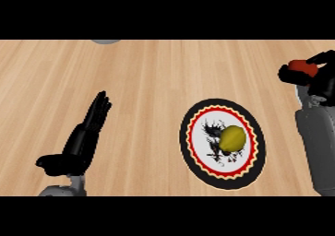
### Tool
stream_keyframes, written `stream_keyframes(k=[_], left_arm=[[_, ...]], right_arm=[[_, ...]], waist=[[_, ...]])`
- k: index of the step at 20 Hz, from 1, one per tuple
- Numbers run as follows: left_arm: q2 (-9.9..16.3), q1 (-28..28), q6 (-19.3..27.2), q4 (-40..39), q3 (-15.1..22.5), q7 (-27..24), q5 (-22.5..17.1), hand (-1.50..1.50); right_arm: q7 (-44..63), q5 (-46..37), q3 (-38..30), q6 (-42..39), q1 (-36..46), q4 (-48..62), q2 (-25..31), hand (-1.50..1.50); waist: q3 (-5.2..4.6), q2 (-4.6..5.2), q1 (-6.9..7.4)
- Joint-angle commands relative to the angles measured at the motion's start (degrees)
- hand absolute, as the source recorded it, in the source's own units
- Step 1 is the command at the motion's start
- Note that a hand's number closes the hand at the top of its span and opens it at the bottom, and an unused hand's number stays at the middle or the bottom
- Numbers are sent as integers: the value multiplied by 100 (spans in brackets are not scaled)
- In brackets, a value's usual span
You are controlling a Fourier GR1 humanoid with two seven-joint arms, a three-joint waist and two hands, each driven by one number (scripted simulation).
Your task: Pick the bell pepper from the plate and place it in the pan
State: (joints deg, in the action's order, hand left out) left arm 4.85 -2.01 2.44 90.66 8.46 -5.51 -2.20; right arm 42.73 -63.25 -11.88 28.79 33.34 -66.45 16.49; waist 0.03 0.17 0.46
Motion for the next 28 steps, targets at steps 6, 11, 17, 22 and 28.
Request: stream_keyframes(k=[6,11,17,22,28], left_arm=[[-43,40,-46,52,93,42,88,0],[-248,-225,120,-30,198,148,240,0],[-13,-223,-155,-30,-38,71,41,0],[-218,-269,-76,-216,130,-82,140,0],[-64,-265,-268,-144,39,-59,17,0]], right_arm=[[-1120,-77,-728,1537,-308,1682,1033,150],[-2366,1027,-1346,2254,165,2768,1548,150],[-3663,1825,-1874,2381,584,3875,2096,150],[-3139,1894,-1857,587,529,4827,2258,-150],[-3979,2524,-2270,-362,838,5172,2198,-150]], waist=[[5,19,26],[16,47,72],[25,73,174],[29,145,277],[48,149,330]])
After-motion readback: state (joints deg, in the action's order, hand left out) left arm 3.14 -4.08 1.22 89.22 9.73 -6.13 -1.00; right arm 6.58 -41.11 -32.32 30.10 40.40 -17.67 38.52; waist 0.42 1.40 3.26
